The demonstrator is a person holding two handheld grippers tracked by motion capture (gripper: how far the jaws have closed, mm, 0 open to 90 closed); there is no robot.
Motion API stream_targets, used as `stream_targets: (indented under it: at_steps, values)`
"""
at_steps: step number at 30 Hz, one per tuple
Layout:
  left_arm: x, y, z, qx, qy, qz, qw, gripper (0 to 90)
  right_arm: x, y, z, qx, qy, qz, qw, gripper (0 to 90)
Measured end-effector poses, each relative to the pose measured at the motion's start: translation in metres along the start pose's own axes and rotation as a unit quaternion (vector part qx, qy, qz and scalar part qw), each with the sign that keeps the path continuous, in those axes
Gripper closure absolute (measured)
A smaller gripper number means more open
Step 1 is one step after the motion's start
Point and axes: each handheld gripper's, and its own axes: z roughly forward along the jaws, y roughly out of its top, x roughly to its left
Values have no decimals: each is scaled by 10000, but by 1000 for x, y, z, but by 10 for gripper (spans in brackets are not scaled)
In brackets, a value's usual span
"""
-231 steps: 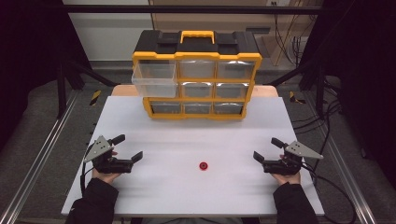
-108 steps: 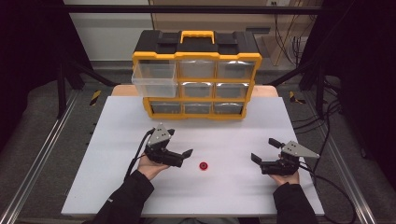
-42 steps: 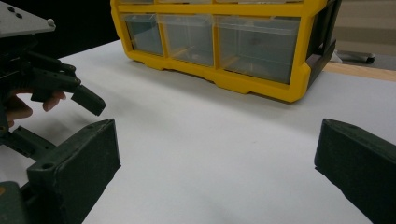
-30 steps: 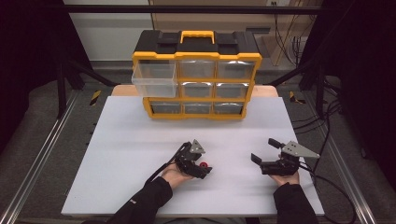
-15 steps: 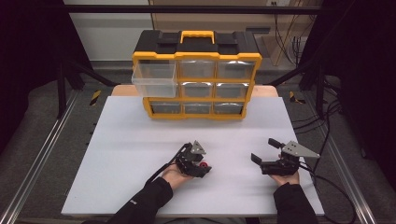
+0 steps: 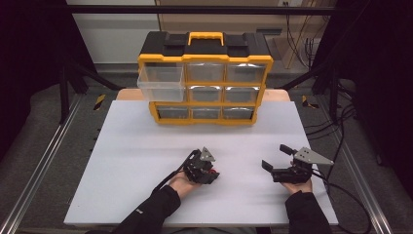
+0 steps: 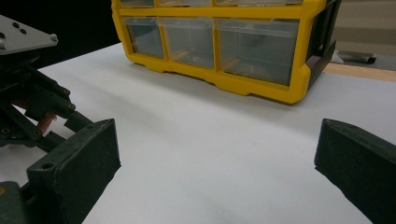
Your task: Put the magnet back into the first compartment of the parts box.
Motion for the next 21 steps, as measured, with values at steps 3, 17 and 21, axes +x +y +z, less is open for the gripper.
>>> stream_targets:
  at_steps: [3,17,21]
  values:
    - [0,0,0,9,17,-21,10000,587,0,0,0,1,4,2,10000,4]
    - [1,0,0,16,36,-51,10000,617,0,0,0,-11,7,-9,10000,4]
    - [1,1,-1,32,17,-59,10000,619,0,0,0,-10,12,-9,10000,4]
